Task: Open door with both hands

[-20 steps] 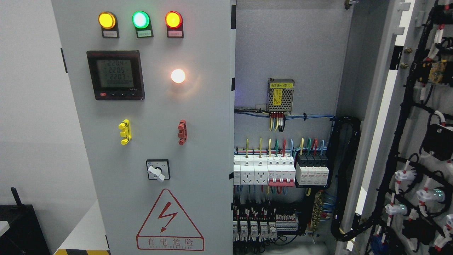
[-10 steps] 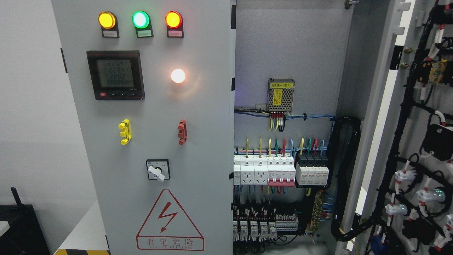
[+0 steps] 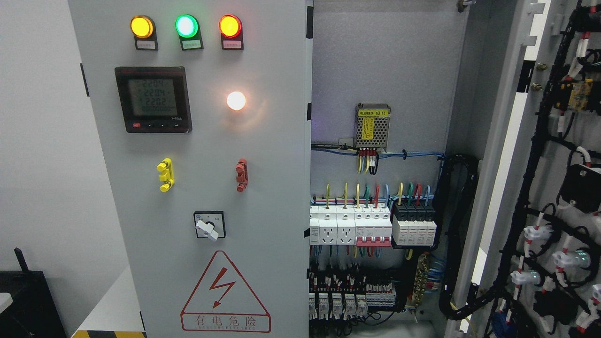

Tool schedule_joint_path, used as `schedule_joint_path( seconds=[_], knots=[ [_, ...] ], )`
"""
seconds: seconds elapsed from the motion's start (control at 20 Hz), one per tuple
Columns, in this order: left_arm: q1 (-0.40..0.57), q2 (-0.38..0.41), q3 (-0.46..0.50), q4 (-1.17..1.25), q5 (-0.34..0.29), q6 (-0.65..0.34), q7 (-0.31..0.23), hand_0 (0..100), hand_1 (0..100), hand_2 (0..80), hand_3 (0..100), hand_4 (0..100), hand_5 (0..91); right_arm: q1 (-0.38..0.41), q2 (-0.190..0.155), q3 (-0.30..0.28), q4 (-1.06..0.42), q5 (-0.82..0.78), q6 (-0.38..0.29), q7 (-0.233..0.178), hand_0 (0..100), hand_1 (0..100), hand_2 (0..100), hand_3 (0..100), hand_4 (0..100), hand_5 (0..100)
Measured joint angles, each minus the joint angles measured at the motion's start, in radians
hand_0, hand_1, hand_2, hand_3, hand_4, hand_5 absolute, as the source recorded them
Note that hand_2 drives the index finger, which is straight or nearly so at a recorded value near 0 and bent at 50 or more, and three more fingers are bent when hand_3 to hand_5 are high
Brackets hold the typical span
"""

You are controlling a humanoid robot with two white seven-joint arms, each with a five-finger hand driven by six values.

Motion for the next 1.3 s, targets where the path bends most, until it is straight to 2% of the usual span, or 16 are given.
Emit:
schedule_joint_path(
  seconds=[0.1,0.2,0.95,1.15,1.3],
  knots=[
    [0.000,0.000,0.000,0.000,0.000,0.000,0.000,12,39,0.0,0,0,0.0,-0.048,0.003,0.002,-0.012,-0.001,0.001,0.000,12,39,0,0,0,0],
    [0.000,0.000,0.000,0.000,0.000,0.000,0.000,12,39,0.0,0,0,0.0,-0.099,0.005,0.002,-0.021,-0.002,0.028,0.000,12,39,0,0,0,0],
    [0.000,0.000,0.000,0.000,0.000,0.000,0.000,12,39,0.0,0,0,0.0,-0.442,0.042,-0.039,-0.057,-0.063,0.397,0.001,12,39,0,0,0,0],
    [0.000,0.000,0.000,0.000,0.000,0.000,0.000,12,39,0.0,0,0,0.0,-0.514,0.051,-0.045,-0.059,-0.068,0.487,0.001,12,39,0,0,0,0],
    [0.000,0.000,0.000,0.000,0.000,0.000,0.000,12,39,0.0,0,0,0.0,-0.568,0.059,-0.048,-0.056,-0.069,0.529,0.012,12,39,0,0,0,0]
  ],
)
